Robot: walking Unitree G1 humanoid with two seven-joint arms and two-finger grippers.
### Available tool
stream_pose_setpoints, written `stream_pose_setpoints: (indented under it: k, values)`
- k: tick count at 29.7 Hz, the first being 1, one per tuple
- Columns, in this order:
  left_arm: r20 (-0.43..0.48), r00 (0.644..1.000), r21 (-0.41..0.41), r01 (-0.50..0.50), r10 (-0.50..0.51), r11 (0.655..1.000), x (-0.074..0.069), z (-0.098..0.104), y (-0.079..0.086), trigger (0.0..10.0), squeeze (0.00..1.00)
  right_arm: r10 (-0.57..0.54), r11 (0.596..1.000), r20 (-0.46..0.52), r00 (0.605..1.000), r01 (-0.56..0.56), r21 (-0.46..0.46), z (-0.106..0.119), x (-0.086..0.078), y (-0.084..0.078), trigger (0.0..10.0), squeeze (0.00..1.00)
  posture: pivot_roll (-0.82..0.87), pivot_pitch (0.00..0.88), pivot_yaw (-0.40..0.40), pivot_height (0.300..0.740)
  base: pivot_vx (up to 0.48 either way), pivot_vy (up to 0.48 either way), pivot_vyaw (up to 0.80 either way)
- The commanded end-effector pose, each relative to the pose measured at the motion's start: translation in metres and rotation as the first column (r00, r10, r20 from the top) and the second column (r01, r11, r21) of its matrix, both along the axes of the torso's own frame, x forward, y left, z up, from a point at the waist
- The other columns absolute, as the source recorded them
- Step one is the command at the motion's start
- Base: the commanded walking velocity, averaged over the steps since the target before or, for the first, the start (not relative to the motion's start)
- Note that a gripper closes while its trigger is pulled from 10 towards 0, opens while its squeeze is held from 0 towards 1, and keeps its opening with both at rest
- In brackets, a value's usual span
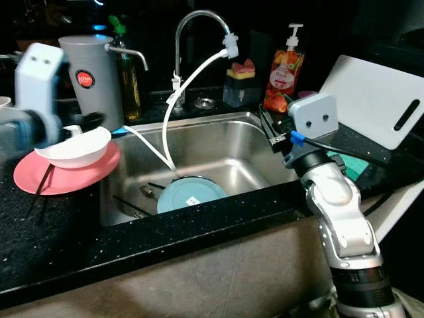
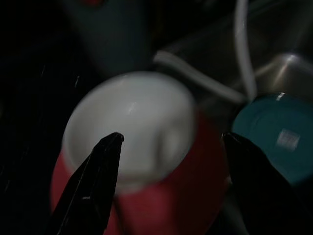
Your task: Kitchen organization
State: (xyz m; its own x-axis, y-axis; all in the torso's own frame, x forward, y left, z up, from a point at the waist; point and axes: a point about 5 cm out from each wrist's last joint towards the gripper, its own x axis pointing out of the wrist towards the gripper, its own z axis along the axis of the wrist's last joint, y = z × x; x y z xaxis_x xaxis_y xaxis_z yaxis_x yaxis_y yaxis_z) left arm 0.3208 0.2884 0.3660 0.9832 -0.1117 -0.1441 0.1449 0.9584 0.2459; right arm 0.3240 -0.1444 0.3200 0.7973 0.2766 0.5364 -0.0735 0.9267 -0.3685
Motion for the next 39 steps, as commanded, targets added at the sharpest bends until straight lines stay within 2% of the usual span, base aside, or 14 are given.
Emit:
stream_pose_setpoints:
  k: [1,5,11,17,26,27,29,31,32,34,35,36,37,39]
  values:
    - [-0.127,0.989,0.003,-0.070,0.070,0.998,0.001,-0.013,0.018,10.0,0.00,0.018,1.000,0.003,1.000,-0.018,0.011,0.000,0.001,0.000,10.0,0.00,0.18,0.089,-0.021,0.740,0.000,0.000,0.00]
    - [-0.271,0.949,-0.033,-0.178,0.162,0.984,-0.002,-0.027,0.044,10.0,0.00,0.049,0.999,-0.020,0.999,-0.048,0.024,-0.005,0.002,0.004,10.0,0.00,0.21,0.095,-0.037,0.740,0.000,0.000,0.00]
    - [-0.312,0.922,-0.078,-0.263,0.227,0.962,0.005,-0.036,0.055,10.0,0.00,0.071,0.997,-0.032,0.997,-0.071,0.022,-0.009,0.003,0.010,10.0,0.00,0.21,0.095,-0.040,0.740,0.000,0.000,0.00]
    - [-0.328,0.923,-0.092,-0.242,0.200,0.966,0.014,-0.036,0.052,10.0,0.00,0.075,0.997,-0.027,0.997,-0.074,0.028,-0.008,0.003,0.011,10.0,0.00,0.21,0.095,-0.044,0.740,0.000,0.000,0.00]
    - [-0.385,0.903,-0.093,-0.243,0.190,0.966,0.026,-0.059,0.046,10.0,0.00,0.060,0.998,-0.026,0.998,-0.059,0.030,-0.007,0.004,0.007,10.0,0.00,0.19,0.097,-0.040,0.740,0.000,0.000,0.00]
    - [-0.397,0.898,-0.077,-0.237,0.188,0.968,0.028,-0.063,0.044,9.0,0.00,0.059,0.998,-0.025,0.998,-0.058,0.030,-0.007,0.003,0.007,10.0,0.00,0.19,0.097,-0.040,0.740,0.000,0.000,0.00]
    - [-0.402,0.896,-0.070,-0.234,0.187,0.970,0.029,-0.065,0.044,9.0,0.00,0.058,0.998,-0.024,0.998,-0.057,0.029,-0.007,0.003,0.007,10.0,0.00,0.19,0.097,-0.040,0.740,0.000,0.000,0.00]
    - [-0.415,0.889,-0.048,-0.233,0.193,0.971,0.030,-0.069,0.045,5.6,0.00,0.052,0.998,-0.021,0.998,-0.052,0.029,-0.005,0.003,0.006,10.0,0.00,0.18,0.103,-0.033,0.740,0.000,0.000,0.00]
    - [-0.422,0.884,-0.036,-0.235,0.199,0.971,0.030,-0.072,0.046,4.8,0.00,0.050,0.998,-0.020,0.999,-0.049,0.030,-0.005,0.003,0.005,10.0,0.00,0.18,0.103,-0.033,0.740,0.000,0.000,0.00]
    - [-0.427,0.881,-0.028,-0.237,0.203,0.971,0.030,-0.074,0.046,4.8,0.00,0.048,0.998,-0.020,0.999,-0.047,0.030,-0.005,0.003,0.005,10.0,0.00,0.18,0.103,-0.033,0.740,0.000,0.000,0.00]
    - [-0.431,0.879,-0.018,-0.237,0.206,0.971,0.031,-0.076,0.047,2.5,0.00,0.045,0.999,-0.021,0.999,-0.045,0.031,-0.006,0.003,0.004,10.0,0.00,0.18,0.103,-0.033,0.740,0.000,0.000,0.00]
    - [-0.431,0.879,-0.018,-0.237,0.206,0.971,0.031,-0.076,0.047,2.5,0.00,0.045,0.999,-0.021,0.999,-0.045,0.031,-0.006,0.003,0.004,10.0,0.00,0.18,0.103,-0.033,0.740,0.000,0.000,0.00]
    - [-0.432,0.877,-0.007,-0.237,0.211,0.971,0.032,-0.080,0.048,0.0,0.00,0.041,0.999,-0.023,0.999,-0.040,0.032,-0.006,0.003,0.003,10.0,0.00,0.18,0.106,-0.028,0.740,0.000,0.000,0.00]
    - [-0.432,0.877,-0.004,-0.237,0.212,0.971,0.032,-0.080,0.049,0.0,0.00,0.040,0.999,-0.023,0.999,-0.039,0.032,-0.006,0.003,0.003,10.0,0.00,0.18,0.106,-0.028,0.740,0.000,0.000,0.00]
